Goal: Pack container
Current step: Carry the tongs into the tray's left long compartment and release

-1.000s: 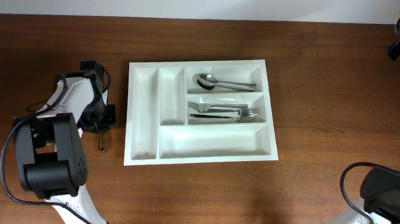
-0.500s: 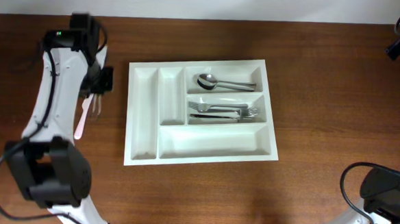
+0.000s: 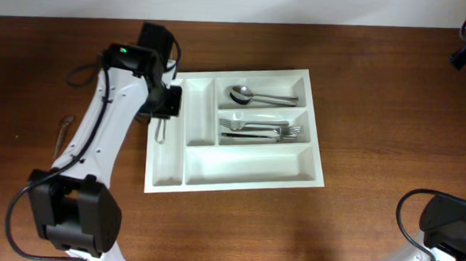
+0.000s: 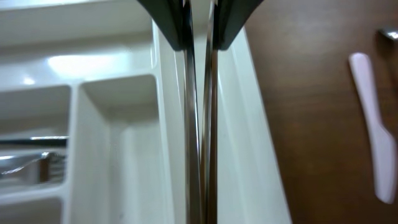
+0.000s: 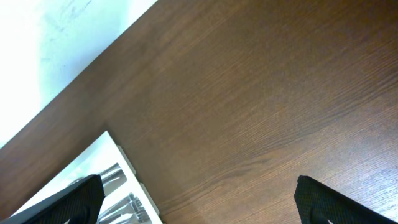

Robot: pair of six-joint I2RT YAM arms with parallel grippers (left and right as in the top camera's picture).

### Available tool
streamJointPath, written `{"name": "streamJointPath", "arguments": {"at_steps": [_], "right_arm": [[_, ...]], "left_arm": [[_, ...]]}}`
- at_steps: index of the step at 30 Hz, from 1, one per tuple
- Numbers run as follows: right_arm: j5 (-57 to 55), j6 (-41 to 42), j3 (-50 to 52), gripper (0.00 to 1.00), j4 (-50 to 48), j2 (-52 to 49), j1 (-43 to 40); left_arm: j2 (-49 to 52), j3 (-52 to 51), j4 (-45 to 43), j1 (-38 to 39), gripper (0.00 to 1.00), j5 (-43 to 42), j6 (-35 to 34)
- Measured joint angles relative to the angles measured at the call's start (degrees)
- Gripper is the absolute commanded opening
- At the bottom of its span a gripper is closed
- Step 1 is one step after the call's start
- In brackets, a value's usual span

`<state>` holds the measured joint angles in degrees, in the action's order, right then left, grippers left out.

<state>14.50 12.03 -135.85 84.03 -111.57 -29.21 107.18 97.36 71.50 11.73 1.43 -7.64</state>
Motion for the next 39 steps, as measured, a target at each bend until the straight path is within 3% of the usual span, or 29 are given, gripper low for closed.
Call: {"name": "streamJointPath", "arguments": {"at_steps": [10,16,29,32,35,39], "right_arm": [[0.00,0.02,0.00,0.99,0.00,0.00,0.00],[0.00,0.00,0.00,0.99,-0.02,0.00,0.00],[0.00,0.02,0.00,0.99,-0.02,0.00,0.00],[0.00,0.02,0.00,0.99,-0.02,0.00,0.00],[0.00,0.07,0.00,0.99,0.00,0.00,0.00],[0.00,0.02,0.00,0.99,0.00,0.00,0.00]], "left_arm": [[0.57,-9.42,-9.03,0.87,0.22,0.04,-1.09],[0.57,-9.46,-9.11,0.85,0.38,0.28,-0.94],[0.70,3.91,2.62,-4.02,0.45,5.16,-0.52],[0.70,6.16,3.80,-6.56,0.58,7.89,-0.11],[0.70,6.47,3.78,-10.19,0.57,9.84,-0.15],[1.25,6.47,2.80,-16.41,0.48,11.17,1.25]]}}
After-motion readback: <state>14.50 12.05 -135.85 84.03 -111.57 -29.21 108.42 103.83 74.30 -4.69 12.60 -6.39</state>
